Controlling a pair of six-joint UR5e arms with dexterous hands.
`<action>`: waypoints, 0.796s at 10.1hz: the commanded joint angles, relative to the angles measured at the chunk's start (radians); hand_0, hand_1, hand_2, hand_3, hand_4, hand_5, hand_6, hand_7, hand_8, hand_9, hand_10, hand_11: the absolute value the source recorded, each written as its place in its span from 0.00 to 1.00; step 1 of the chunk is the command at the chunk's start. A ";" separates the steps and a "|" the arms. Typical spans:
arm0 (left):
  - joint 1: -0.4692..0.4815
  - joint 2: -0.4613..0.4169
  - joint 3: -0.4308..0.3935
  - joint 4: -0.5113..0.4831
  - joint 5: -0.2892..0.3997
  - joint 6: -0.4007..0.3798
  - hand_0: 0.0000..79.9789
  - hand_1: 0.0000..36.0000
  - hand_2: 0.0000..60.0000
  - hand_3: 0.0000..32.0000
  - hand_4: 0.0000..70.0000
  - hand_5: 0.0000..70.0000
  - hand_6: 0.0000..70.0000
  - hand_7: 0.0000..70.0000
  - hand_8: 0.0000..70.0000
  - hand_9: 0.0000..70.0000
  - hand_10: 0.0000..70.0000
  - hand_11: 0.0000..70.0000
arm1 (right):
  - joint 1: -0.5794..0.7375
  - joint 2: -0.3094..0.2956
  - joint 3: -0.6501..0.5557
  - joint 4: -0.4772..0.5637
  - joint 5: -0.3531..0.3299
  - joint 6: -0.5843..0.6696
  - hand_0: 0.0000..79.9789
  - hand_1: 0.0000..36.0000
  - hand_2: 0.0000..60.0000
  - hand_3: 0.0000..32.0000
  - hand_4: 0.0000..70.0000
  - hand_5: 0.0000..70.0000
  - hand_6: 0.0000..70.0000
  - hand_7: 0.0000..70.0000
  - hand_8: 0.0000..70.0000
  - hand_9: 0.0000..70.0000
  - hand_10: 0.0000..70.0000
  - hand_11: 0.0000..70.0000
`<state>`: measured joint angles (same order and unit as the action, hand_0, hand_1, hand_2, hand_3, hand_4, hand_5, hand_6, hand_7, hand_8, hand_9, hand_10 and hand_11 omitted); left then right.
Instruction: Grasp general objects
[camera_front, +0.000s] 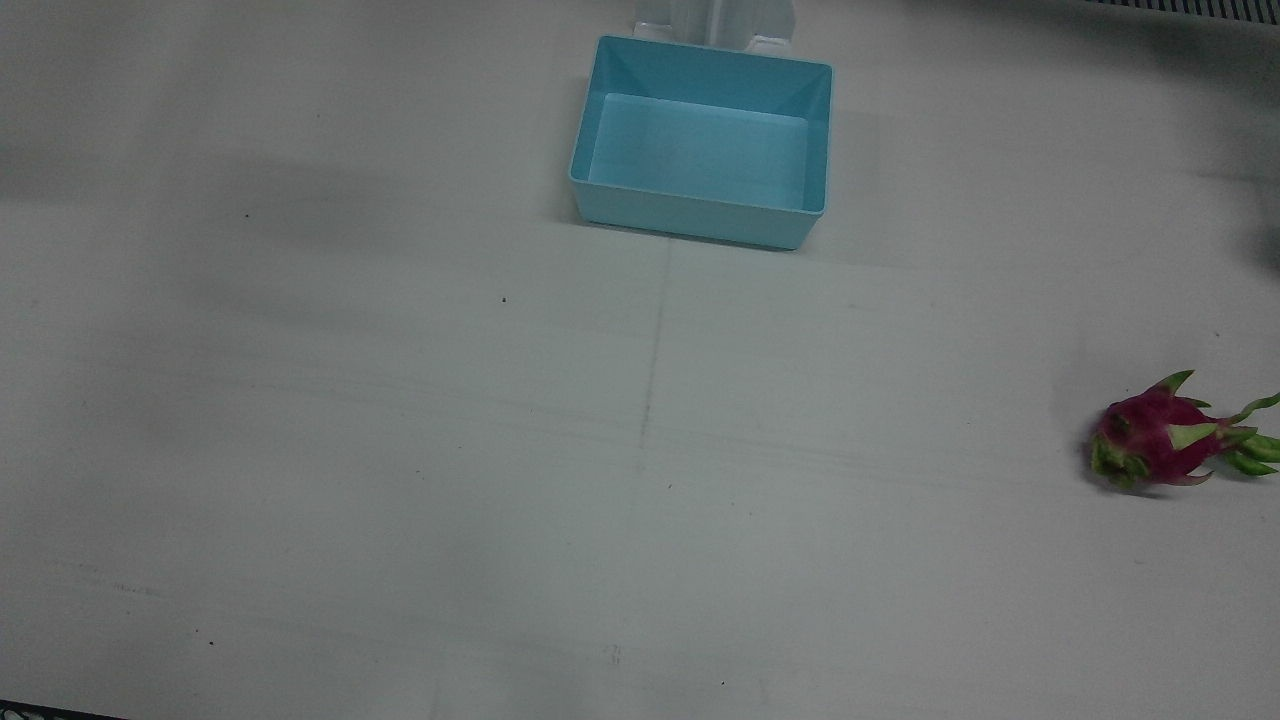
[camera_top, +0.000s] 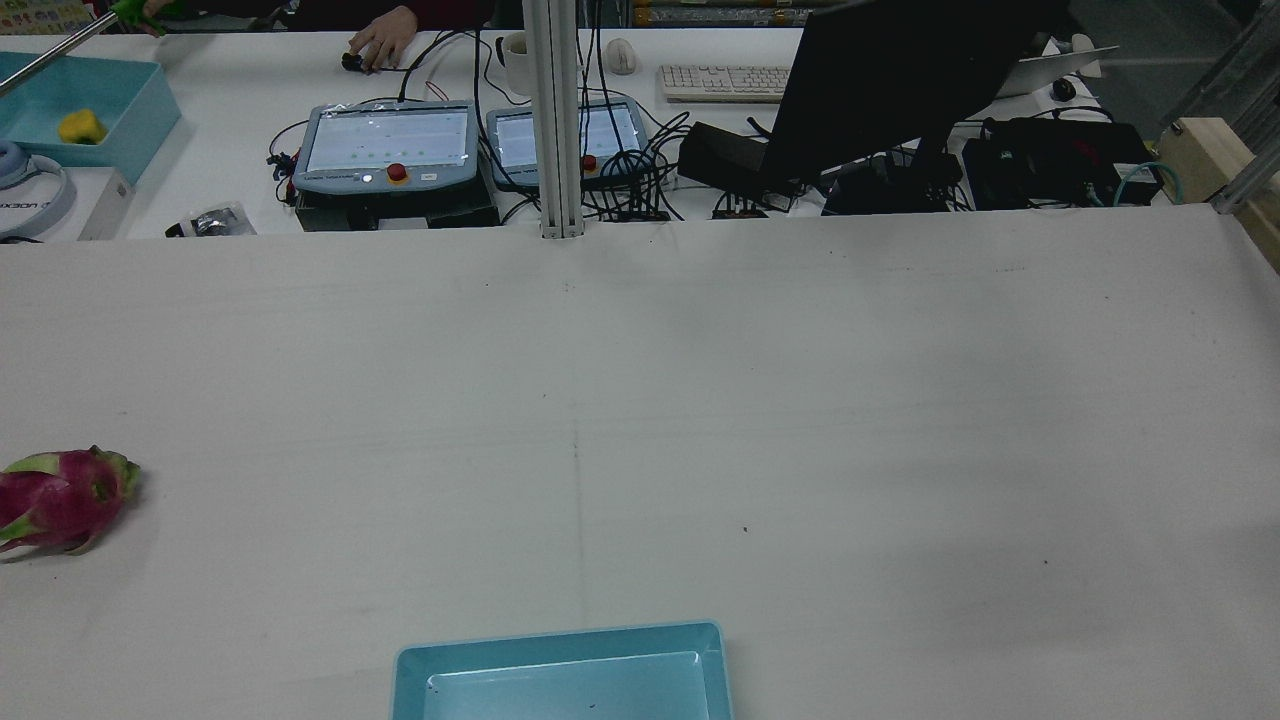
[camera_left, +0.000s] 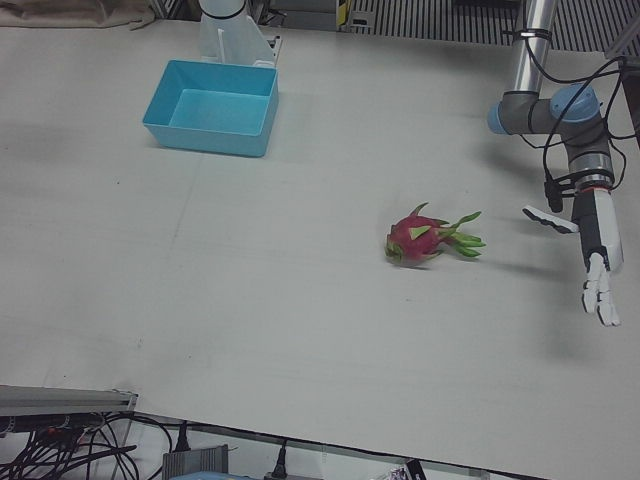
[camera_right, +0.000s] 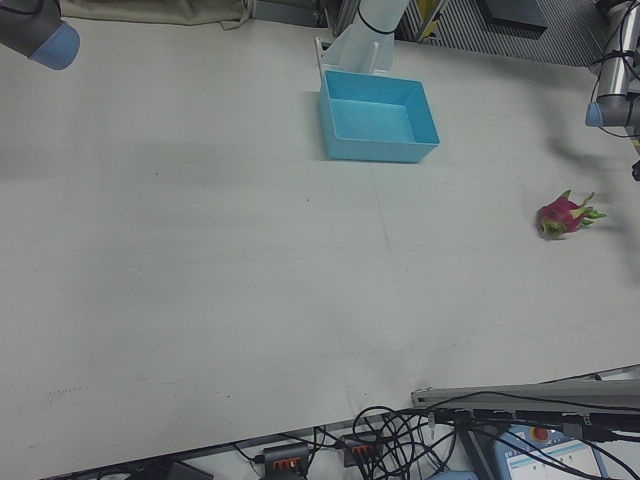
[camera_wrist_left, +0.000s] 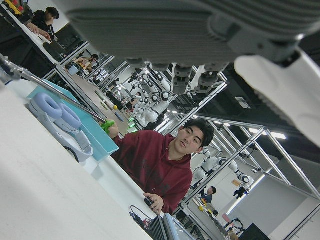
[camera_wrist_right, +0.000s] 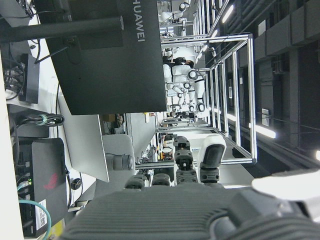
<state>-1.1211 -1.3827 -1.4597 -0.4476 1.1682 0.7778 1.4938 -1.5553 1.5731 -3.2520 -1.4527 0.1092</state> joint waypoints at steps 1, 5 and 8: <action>0.000 0.126 -0.362 0.310 0.085 0.188 0.65 0.28 0.00 0.83 0.00 0.34 0.04 0.40 0.00 0.06 0.03 0.06 | 0.000 0.000 0.001 0.000 0.000 0.001 0.00 0.00 0.00 0.00 0.00 0.00 0.00 0.00 0.00 0.00 0.00 0.00; 0.015 0.105 -0.460 0.654 0.172 0.210 0.66 0.30 0.00 1.00 0.00 0.12 0.00 0.23 0.00 0.02 0.00 0.00 | 0.000 0.000 0.001 0.000 0.000 0.001 0.00 0.00 0.00 0.00 0.00 0.00 0.00 0.00 0.00 0.00 0.00 0.00; 0.027 -0.010 -0.521 0.940 0.313 0.209 0.72 0.42 0.00 1.00 0.00 0.00 0.00 0.17 0.00 0.01 0.00 0.00 | 0.000 0.000 0.001 0.000 0.000 0.000 0.00 0.00 0.00 0.00 0.00 0.00 0.00 0.00 0.00 0.00 0.00 0.00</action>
<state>-1.1020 -1.3023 -1.9320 0.2739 1.3486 0.9871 1.4941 -1.5555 1.5739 -3.2520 -1.4527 0.1095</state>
